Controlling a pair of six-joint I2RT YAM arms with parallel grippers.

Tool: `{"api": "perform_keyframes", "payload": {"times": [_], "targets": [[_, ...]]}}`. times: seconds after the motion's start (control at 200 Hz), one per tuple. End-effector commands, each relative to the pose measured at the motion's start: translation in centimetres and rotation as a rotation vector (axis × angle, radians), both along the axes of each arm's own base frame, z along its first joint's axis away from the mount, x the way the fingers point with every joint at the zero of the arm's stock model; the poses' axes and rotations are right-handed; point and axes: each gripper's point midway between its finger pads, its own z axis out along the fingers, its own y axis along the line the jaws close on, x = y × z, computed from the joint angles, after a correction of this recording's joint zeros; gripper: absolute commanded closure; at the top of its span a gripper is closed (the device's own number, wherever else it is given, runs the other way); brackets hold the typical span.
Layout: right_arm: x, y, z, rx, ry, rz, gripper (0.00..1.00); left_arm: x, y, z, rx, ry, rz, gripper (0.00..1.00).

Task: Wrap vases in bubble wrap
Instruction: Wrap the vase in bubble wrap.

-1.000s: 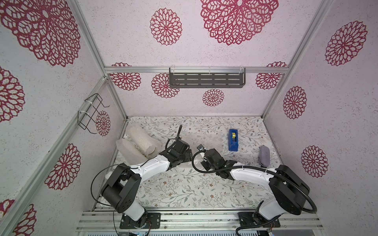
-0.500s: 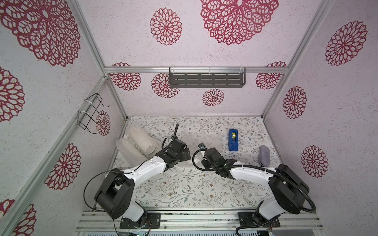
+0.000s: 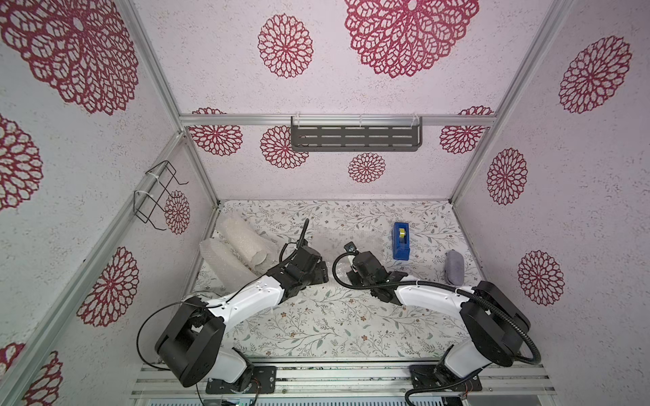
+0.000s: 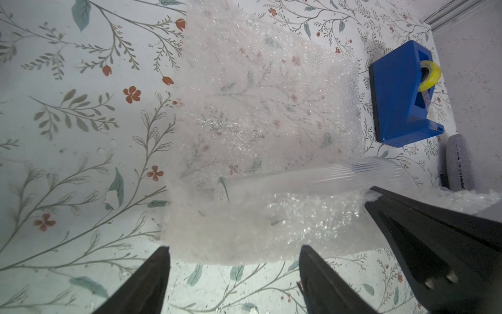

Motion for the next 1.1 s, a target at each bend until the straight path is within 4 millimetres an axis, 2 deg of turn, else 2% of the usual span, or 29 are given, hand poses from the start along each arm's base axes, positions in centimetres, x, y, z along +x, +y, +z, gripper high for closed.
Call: {"api": "perform_keyframes", "payload": {"times": [0.0,0.25,0.41,0.645,1.096], "targets": [[-0.8,-2.2,-2.5,-0.087,0.084,-0.046,1.0,1.2,-0.8,-0.2,0.011,-0.007,-0.003,0.22],[-0.8,-2.0,-1.8,-0.072,0.071,-0.033,1.0,3.1,-0.7,-2.4,0.044,0.047,0.022,0.22],[-0.7,-2.1,-0.8,-0.069,0.055,-0.033,0.99,3.3,-0.8,-3.5,0.054,0.079,0.019,0.23],[-0.6,-2.6,0.2,-0.063,0.042,-0.048,0.85,2.9,-1.0,-4.8,0.056,0.113,0.005,0.23],[-0.8,-4.0,3.7,-0.013,-0.04,-0.026,0.58,2.8,-1.4,-5.6,0.058,0.134,-0.013,0.23]]}}
